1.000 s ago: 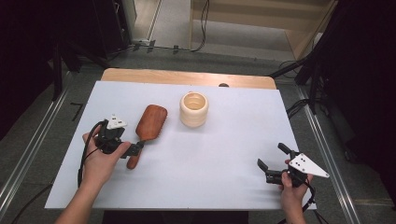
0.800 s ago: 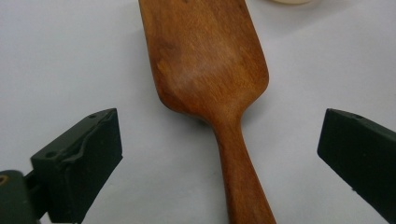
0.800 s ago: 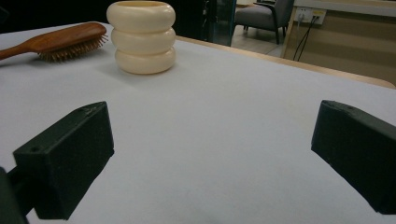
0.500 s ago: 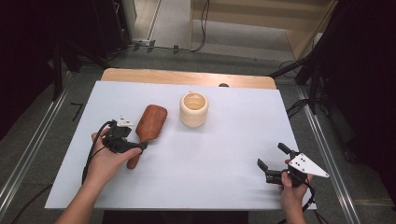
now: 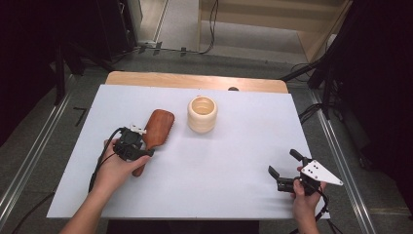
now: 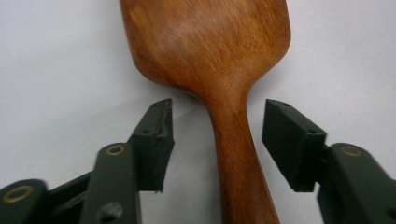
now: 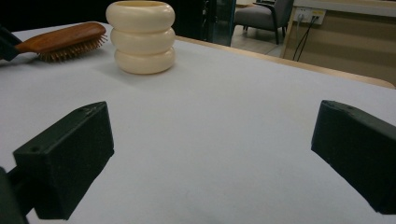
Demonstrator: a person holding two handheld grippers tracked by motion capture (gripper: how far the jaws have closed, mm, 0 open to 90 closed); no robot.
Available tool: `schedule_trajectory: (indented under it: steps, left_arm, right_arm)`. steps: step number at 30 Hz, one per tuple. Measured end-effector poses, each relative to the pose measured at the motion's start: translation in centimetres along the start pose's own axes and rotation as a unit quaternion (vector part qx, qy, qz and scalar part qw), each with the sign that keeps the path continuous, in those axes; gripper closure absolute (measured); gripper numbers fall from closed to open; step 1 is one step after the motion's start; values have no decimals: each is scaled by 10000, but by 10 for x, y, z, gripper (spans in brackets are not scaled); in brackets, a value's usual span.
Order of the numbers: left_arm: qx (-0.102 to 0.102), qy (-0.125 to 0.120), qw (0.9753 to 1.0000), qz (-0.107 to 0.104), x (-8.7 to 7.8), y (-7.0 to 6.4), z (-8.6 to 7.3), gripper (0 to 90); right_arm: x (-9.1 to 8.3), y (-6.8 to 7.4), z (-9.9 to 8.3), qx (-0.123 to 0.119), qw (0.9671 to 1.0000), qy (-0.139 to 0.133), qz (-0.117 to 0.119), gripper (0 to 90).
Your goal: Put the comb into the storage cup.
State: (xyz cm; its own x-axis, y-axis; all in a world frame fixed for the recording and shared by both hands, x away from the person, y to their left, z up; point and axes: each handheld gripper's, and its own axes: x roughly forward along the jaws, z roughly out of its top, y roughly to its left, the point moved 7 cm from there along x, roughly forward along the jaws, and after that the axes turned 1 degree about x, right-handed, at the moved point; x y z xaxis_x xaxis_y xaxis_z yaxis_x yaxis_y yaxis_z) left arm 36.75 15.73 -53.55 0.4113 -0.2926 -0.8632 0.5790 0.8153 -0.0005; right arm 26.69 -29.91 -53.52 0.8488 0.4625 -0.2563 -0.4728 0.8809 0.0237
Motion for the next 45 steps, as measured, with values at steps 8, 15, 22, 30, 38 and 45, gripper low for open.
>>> schedule_trajectory:
  steps: [8, 15, 22, 30, 38, 45]
  left_arm:
    - [-46, 68, 10000, -20, 8, -3, 2, 579]
    - [-131, 106, 9998, 139, 10, -2, 5, 649]
    - [-282, 65, 9994, 210, 10, 0, 4, 711]
    - [-395, -372, 9984, 187, 9, 1, -1, 724]
    - [-489, -774, 9956, 179, 8, 0, -7, 725]
    - [-566, -1155, 9916, 115, 1, -2, -9, 725]
  right_arm:
    - [0, 0, 0, -4, 10000, -4, -13, 0]
    - [0, -1, 0, -3, 10000, -8, -12, 0]
    - [0, -1, 0, 8, 10000, -2, -20, 0]
    - [0, -1, 0, 3, 10000, -13, -22, 0]
    - [0, -1, 0, 31, 10000, -19, -17, 0]
    - [0, -1, 1, 59, 10000, -17, -7, 0]
